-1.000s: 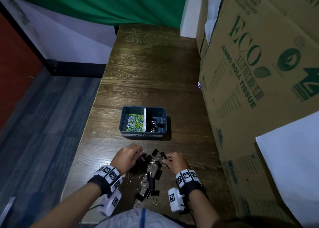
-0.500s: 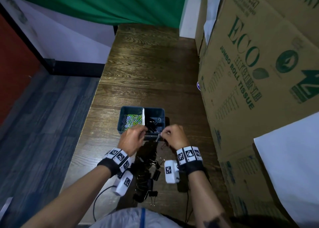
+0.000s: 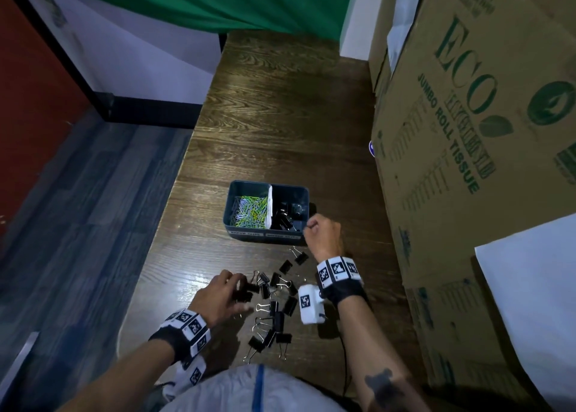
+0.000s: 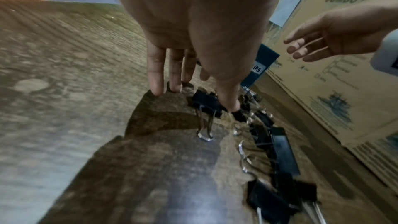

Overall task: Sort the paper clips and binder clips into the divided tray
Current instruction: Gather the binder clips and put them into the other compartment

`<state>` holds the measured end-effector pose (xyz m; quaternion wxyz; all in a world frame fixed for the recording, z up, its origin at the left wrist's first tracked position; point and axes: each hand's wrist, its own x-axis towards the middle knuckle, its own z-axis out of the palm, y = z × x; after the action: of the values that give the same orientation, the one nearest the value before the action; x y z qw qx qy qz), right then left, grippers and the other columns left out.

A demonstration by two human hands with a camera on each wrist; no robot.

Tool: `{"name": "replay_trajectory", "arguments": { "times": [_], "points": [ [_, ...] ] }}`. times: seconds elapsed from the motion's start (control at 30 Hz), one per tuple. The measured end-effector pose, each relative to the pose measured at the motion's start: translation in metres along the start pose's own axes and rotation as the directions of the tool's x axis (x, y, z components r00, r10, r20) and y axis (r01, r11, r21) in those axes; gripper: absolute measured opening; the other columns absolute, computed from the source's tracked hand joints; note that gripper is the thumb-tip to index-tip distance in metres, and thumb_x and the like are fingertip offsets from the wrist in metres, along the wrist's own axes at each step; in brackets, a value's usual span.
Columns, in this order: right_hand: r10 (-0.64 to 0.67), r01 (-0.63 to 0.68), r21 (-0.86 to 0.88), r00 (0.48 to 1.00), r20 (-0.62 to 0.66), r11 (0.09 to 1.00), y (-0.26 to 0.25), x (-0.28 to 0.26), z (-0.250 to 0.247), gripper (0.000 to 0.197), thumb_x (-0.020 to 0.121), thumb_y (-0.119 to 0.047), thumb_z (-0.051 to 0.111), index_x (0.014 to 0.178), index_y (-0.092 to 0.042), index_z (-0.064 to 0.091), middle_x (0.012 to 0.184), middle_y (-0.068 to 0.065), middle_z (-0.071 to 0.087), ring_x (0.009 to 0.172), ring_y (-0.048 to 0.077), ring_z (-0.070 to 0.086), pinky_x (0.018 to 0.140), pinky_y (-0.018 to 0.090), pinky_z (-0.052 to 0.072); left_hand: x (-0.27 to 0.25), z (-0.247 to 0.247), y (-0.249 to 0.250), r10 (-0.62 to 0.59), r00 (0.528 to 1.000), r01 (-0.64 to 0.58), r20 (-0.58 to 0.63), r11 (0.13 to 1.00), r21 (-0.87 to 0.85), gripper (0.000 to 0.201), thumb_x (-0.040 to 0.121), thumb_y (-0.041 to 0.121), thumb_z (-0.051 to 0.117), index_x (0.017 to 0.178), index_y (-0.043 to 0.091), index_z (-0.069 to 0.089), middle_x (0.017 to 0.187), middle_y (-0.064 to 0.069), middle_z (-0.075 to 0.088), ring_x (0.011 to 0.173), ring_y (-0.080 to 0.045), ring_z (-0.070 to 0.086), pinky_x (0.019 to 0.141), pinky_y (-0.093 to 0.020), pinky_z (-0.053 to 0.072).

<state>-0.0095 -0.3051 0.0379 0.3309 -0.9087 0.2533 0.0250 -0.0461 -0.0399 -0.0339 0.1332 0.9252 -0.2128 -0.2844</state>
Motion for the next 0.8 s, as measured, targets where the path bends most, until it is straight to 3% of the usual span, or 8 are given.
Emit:
{"name": "replay_trajectory", "arguments": {
  "times": [0.07,0.1,0.2,0.27,0.37,0.5,0.67,0.8],
  "points": [
    [0.078,-0.076,-0.035,0.996,0.043,0.996,0.022,-0.011,0.011,0.013,0.093,-0.014,0.065,0.104,-0.020,0.064,0.106,0.002,0.067,0.088,0.015,0.063,0.072,0.026,0.053,-0.004,0.005,0.003,0.008,0.999,-0.011,0.046,0.998,0.062,0.094,0.070,0.073,0.060,0.145,0.030,0.022,0.140,0.002,0.032,0.123,-0.018,0.037,0.089,-0.035,0.049],
    [0.093,-0.087,-0.064,0.990,0.102,0.994,0.033,-0.015,0.017,0.026,0.091,-0.015,0.067,0.116,-0.020,0.063,0.121,0.004,0.064,0.103,0.019,0.062,0.084,0.031,0.053,-0.005,0.009,0.005,0.014,0.998,-0.019,0.058,0.995,0.098,0.104,0.067,0.075,0.062,0.148,0.029,0.016,0.144,0.000,0.028,0.126,-0.019,0.034,0.091,-0.036,0.049],
    [0.080,-0.021,-0.159,0.925,0.373,0.987,0.054,-0.028,0.038,0.077,0.083,-0.024,0.076,0.149,-0.028,0.037,0.158,0.002,0.030,0.144,0.031,0.030,0.114,0.050,0.032,-0.010,0.020,0.014,0.048,0.995,-0.063,0.091,0.984,0.169,0.126,0.058,0.076,0.068,0.151,0.026,-0.001,0.154,-0.004,0.013,0.134,-0.023,0.026,0.097,-0.041,0.047],
    [0.040,0.067,-0.200,0.873,0.487,0.978,0.061,-0.035,0.050,0.101,0.077,-0.034,0.081,0.155,-0.037,0.018,0.165,-0.005,0.007,0.150,0.034,0.008,0.118,0.057,0.021,-0.010,0.027,0.022,0.064,0.993,-0.085,0.101,0.971,0.225,0.135,0.055,0.077,0.069,0.151,0.026,-0.012,0.158,-0.005,0.001,0.138,-0.028,0.022,0.103,-0.045,0.041],
    [-0.009,0.204,-0.277,0.820,0.573,0.939,0.065,-0.041,0.063,0.113,0.071,-0.046,0.083,0.157,-0.038,0.011,0.165,-0.012,-0.005,0.150,0.033,0.000,0.117,0.059,0.021,-0.003,0.033,0.033,0.067,0.994,-0.090,0.091,0.958,0.273,0.140,0.054,0.078,0.070,0.147,0.028,-0.023,0.159,-0.007,-0.010,0.139,-0.032,0.019,0.108,-0.048,0.035],
    [-0.062,0.311,-0.327,0.802,0.594,0.892,0.065,-0.045,0.071,0.113,0.065,-0.039,0.089,0.154,-0.035,0.020,0.161,-0.004,0.011,0.145,0.032,0.013,0.113,0.054,0.032,0.015,0.033,0.043,0.085,0.994,-0.100,0.069,0.965,0.243,0.129,0.060,0.072,0.071,0.149,0.034,-0.015,0.158,-0.006,0.000,0.133,-0.031,0.025,0.097,-0.046,0.046],
    [-0.103,0.285,-0.321,0.869,0.483,0.903,0.062,-0.051,0.073,0.073,0.080,-0.022,0.079,0.141,-0.027,0.040,0.142,0.004,0.029,0.129,0.032,0.034,0.103,0.047,0.042,0.032,0.021,0.043,0.073,0.997,-0.076,0.026,0.982,0.173,0.086,0.074,0.058,0.068,0.143,0.034,0.021,0.140,-0.006,0.025,0.117,-0.028,0.040,0.081,-0.043,0.052],
    [-0.085,0.238,-0.300,0.892,0.444,0.924,0.064,-0.057,0.073,0.060,0.085,-0.019,0.074,0.136,-0.026,0.044,0.139,0.007,0.032,0.125,0.033,0.042,0.103,0.044,0.041,0.040,0.015,0.044,0.033,0.996,-0.045,0.079,0.985,0.164,0.070,0.077,0.040,0.073,0.135,0.027,0.035,0.130,-0.008,0.028,0.111,-0.030,0.048,0.086,-0.043,0.052]
  ]
}}
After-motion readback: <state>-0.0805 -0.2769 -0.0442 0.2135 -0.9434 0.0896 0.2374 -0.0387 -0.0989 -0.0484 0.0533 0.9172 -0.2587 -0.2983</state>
